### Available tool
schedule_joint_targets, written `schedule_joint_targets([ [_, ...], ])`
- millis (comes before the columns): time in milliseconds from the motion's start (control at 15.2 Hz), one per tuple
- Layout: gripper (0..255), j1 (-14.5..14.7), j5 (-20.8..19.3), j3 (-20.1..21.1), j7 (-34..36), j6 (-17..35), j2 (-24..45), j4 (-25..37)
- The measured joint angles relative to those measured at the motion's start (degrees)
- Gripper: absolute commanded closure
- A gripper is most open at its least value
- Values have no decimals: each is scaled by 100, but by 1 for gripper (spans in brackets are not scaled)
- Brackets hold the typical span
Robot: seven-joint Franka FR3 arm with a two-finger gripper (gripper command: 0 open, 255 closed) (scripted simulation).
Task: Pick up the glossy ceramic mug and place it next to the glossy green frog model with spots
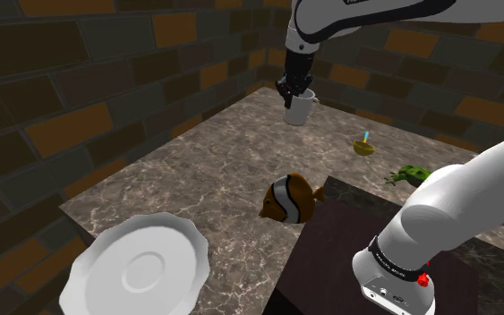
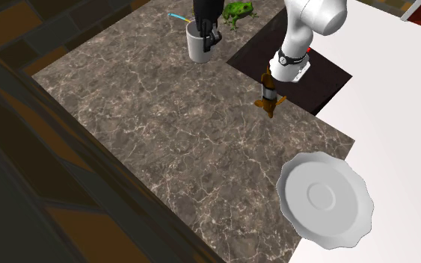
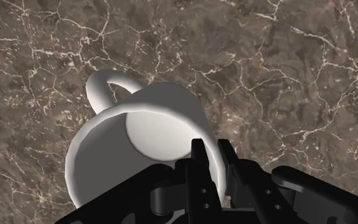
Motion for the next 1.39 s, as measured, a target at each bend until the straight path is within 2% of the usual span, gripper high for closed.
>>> schedule_joint_targets([
  [594,255,-464,-322,-843,-1136,-47,-989,-856],
  [924,255,-758,-592,-1357,-1787,-81,-1315,-1079],
  [1386,255,-1170,-999,-2142,-2761,-143,-1495,-1066],
])
